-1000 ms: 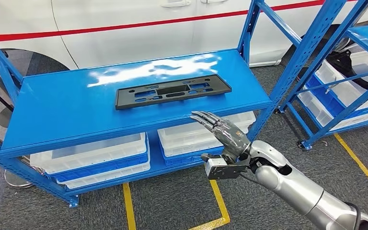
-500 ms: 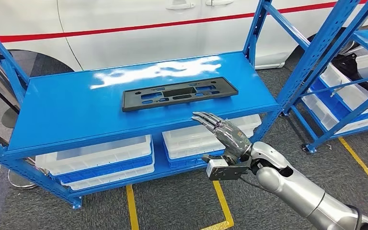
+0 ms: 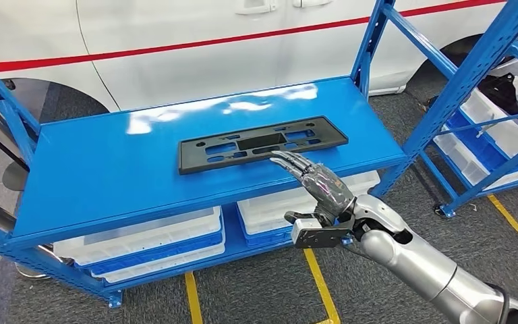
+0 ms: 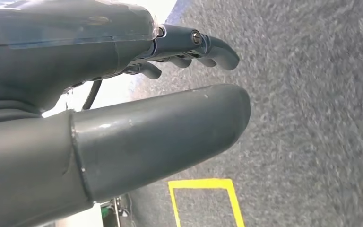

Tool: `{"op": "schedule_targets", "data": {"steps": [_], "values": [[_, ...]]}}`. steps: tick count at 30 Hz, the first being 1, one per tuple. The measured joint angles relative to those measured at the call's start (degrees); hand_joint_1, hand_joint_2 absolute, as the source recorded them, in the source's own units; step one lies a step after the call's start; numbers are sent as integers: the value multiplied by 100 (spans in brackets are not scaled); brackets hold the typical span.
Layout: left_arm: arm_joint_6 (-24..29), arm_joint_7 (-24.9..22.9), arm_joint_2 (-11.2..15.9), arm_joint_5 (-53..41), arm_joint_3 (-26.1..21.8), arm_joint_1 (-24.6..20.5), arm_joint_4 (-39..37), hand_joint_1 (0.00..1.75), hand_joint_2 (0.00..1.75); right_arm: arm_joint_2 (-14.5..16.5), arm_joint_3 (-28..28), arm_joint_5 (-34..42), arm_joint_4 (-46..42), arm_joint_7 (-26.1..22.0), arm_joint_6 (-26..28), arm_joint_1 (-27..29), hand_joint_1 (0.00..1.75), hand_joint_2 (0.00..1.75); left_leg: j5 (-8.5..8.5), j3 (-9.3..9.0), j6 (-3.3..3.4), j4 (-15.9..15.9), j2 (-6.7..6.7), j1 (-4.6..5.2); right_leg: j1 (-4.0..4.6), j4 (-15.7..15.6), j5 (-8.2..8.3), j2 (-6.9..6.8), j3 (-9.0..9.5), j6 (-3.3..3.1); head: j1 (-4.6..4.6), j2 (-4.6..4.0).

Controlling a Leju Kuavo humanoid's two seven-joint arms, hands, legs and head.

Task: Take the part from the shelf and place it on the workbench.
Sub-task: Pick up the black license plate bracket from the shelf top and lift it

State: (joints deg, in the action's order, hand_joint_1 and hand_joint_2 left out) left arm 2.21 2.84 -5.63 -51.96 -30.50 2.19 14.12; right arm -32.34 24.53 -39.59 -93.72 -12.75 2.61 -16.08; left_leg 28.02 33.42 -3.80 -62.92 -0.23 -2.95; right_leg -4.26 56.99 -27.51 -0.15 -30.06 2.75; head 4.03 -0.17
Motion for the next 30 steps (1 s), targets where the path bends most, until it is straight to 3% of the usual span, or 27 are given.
{"op": "schedule_targets", "data": {"steps": [1,2,4,5,7,9,11,12,14,16,17,18,23,27,30], "values": [[-2,3,-9,-1,-2,2,-2,0,0,3,-5,20,-3,-1,-1,7,0,0,-47,-21,1,143,-10,-11,-8,65,-47,10,-16,70,-19,0],[-4,5,-17,-2,-3,3,-3,0,0,6,-15,38,-5,-2,-2,15,0,0,-5,-9,44,170,-25,-7,1,114,-76,19,-44,123,-33,0],[-3,10,-11,-4,-7,-14,-1,0,0,9,-46,56,-10,-2,-2,30,0,0,84,21,219,140,-50,2,12,138,-78,24,-85,178,-41,0],[-1,10,-6,-4,-9,-16,3,0,0,9,-62,61,-10,0,-3,31,0,0,93,30,276,120,-55,8,5,159,-95,18,-92,189,-33,0],[-7,25,-1,-4,-13,-22,9,0,0,11,-85,72,-13,0,-3,31,0,0,112,-4,341,119,-57,39,10,486,-256,3,-242,167,-23,0],[-26,62,1,-1,-20,-24,11,0,0,13,-96,85,-16,0,-3,34,0,0,128,-50,372,145,-58,97,85,1252,-541,-8,-660,86,-18,0],[-40,91,1,3,-30,-28,11,0,0,13,-97,101,-16,1,-4,43,0,0,157,-105,417,164,-66,190,210,1871,-621,-6,-1087,-42,-18,0],[-42,95,1,3,-35,-34,11,0,0,13,-97,108,-17,1,-5,47,0,0,180,-145,453,171,-74,250,287,1903,-501,0,-1177,-140,-18,0],[-42,101,0,4,-43,-45,11,0,0,13,-99,116,-17,1,-5,48,0,0,233,-251,538,192,-90,371,464,1397,-28,27,-1071,-413,-19,0],[-53,104,-31,10,-48,-51,10,0,0,11,-107,120,-23,1,-5,44,0,0,269,-321,591,237,-104,442,599,835,282,51,-869,-723,-46,0],[-62,107,-42,14,-50,-54,11,0,0,7,-113,120,-29,0,-4,38,0,0,273,-332,596,254,-108,443,639,666,328,53,-801,-821,-57,0],[-71,112,-50,23,-54,-58,11,0,0,4,-118,121,-34,1,-4,29,0,0,272,-330,591,268,-107,430,654,584,316,45,-756,-861,-67,0],[-115,138,-38,46,-63,-73,13,0,0,2,-122,119,-39,1,-15,12,0,0,279,-327,588,279,-86,401,653,419,241,30,-670,-714,-59,0],[-134,161,-28,52,-89,-72,13,0,0,7,-121,121,-39,3,-24,12,0,0,303,-327,608,280,-86,413,625,385,194,24,-643,-534,-61,0],[-143,167,-10,51,-120,-72,13,0,0,8,-121,121,-39,3,-27,13,0,0,313,-324,626,280,-84,416,617,380,185,22,-629,-447,-61,0]]}}
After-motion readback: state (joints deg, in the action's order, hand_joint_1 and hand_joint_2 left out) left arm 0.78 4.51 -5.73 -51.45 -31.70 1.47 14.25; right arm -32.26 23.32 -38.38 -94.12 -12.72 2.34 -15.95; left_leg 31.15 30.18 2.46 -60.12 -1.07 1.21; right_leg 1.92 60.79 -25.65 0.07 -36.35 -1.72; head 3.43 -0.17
